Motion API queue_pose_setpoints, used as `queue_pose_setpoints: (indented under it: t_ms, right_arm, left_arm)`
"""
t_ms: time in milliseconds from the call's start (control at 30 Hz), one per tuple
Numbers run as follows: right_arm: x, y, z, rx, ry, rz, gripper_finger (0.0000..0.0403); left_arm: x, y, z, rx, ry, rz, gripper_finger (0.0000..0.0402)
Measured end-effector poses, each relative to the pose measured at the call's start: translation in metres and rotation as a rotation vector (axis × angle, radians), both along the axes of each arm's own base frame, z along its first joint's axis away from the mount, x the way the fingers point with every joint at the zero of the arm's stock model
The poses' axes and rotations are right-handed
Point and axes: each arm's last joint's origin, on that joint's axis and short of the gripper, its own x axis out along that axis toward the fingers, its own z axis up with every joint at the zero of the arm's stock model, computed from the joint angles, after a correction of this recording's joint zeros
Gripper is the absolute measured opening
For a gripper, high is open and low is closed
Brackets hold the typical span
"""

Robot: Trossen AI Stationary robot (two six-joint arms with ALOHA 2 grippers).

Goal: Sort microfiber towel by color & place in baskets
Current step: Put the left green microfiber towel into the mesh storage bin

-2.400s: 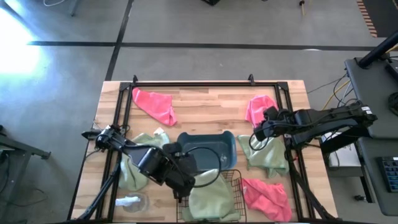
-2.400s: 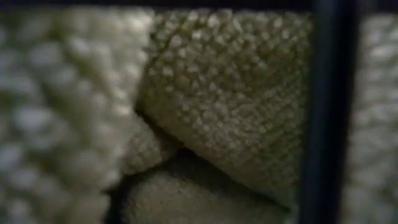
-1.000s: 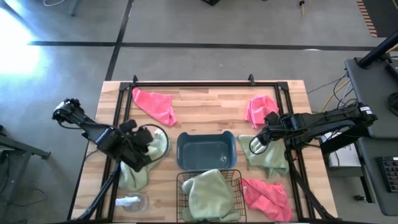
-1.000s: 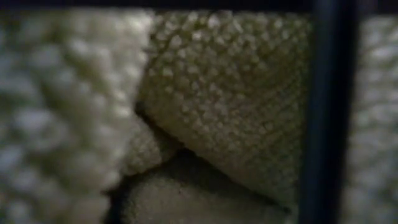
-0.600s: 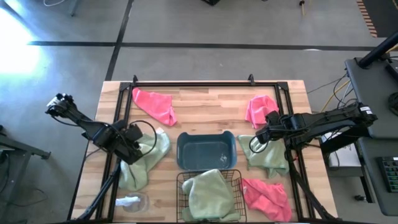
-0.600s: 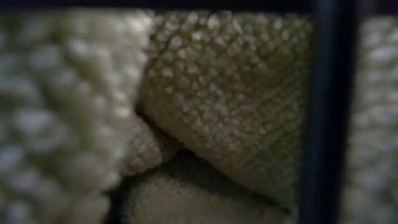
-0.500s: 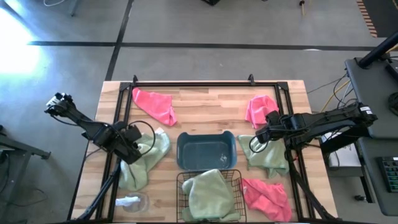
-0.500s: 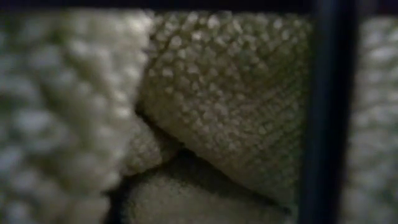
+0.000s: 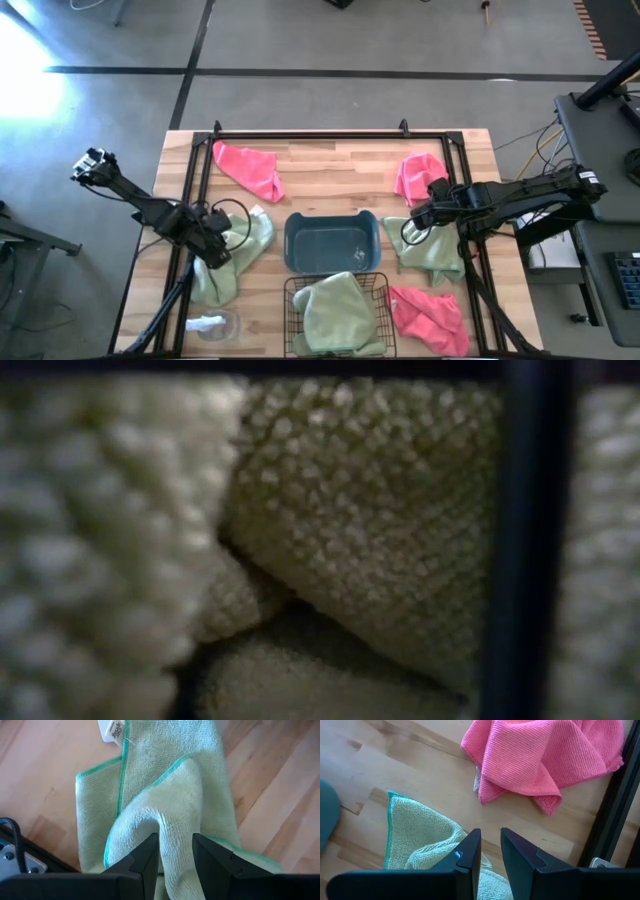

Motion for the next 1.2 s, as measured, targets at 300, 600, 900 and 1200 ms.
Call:
queue_pose_setpoints:
  t_ms: [300, 600, 900, 1200]
  right_arm:
    - [0.0, 0.0, 0.0, -0.006, 0.009, 0.023, 0.0068]
    - [0.0, 0.0, 0.0, -0.012, 0.019, 0.048, 0.0068]
    - [0.0, 0.0, 0.0, -0.017, 0.028, 0.069, 0.0068]
    - [0.0, 0.0, 0.0, -0.02, 0.034, 0.087, 0.0068]
  left_arm:
    - [0.004, -0.003, -0.008, 0.005, 0.027, -0.003, 0.0103]
    - [0.017, -0.011, -0.016, -0.004, 0.02, 0.018, 0.0118]
    - [0.026, -0.017, -0.032, 0.075, 0.114, 0.024, 0.0191]
    - [0.038, -0.024, -0.061, 0.181, 0.269, 0.035, 0.0215]
